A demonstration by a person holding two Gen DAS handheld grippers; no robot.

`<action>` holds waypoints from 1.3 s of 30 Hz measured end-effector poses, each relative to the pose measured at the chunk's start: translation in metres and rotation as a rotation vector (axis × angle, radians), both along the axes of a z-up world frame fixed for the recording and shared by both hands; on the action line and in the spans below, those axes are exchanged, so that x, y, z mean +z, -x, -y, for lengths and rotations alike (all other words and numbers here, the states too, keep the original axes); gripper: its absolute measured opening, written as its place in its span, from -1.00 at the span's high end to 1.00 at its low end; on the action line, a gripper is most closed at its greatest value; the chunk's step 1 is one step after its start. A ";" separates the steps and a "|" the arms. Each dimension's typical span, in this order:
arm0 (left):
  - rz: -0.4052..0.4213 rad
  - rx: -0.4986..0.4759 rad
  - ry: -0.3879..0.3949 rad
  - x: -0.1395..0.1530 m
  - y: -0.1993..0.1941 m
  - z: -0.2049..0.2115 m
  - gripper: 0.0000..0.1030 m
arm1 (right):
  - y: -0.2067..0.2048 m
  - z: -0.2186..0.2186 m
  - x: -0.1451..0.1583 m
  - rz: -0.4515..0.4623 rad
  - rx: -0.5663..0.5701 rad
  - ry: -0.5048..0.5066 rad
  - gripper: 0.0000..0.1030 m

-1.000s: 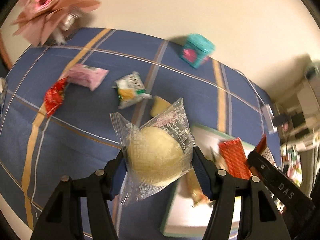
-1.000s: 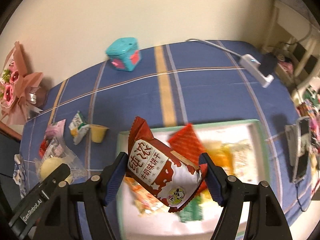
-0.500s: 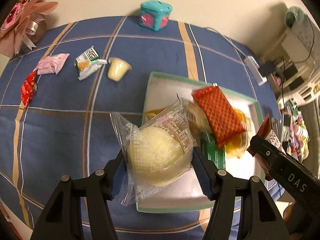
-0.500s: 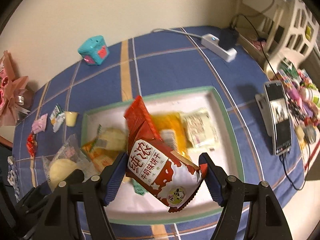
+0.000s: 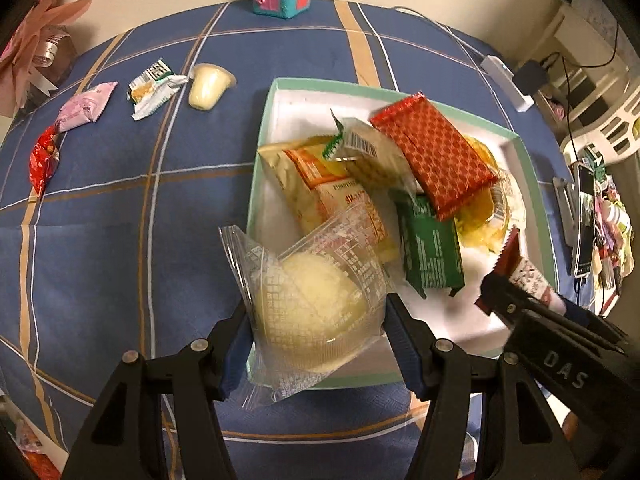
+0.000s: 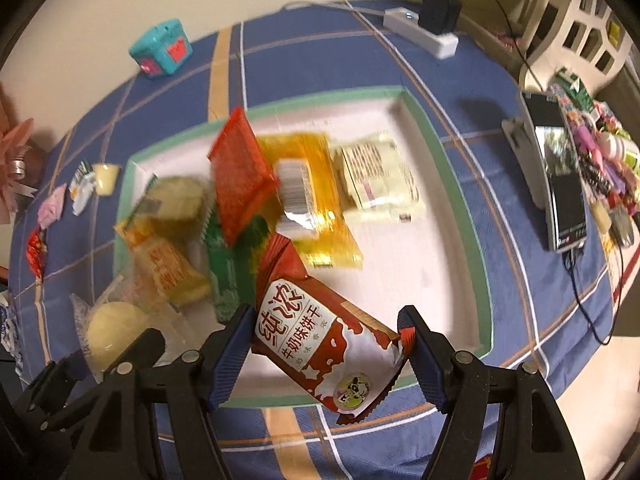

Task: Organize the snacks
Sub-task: 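Carry the bun and milk biscuit bag over the tray and release both, then move both open grippers back toward the remaining snacks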

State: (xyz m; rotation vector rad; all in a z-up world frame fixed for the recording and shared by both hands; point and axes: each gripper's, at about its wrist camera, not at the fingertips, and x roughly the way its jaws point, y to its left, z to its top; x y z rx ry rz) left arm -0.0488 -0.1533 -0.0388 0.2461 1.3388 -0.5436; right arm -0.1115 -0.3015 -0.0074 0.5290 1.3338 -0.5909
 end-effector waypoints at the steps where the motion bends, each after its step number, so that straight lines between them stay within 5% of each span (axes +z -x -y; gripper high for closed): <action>1: -0.003 -0.003 -0.002 -0.001 0.001 0.000 -0.25 | 0.001 0.001 -0.003 -0.008 -0.003 -0.008 -0.47; 17: -0.085 -0.003 -0.029 -0.029 0.001 0.007 -0.32 | 0.005 0.005 -0.047 -0.121 -0.021 -0.081 -0.48; 27: -0.122 0.023 0.025 -0.027 -0.006 0.005 -0.59 | 0.008 0.021 -0.052 -0.127 -0.041 -0.067 -0.75; 39: -0.050 0.041 0.097 0.011 -0.020 -0.016 -0.74 | -0.004 0.028 -0.017 -0.030 -0.023 0.000 -0.82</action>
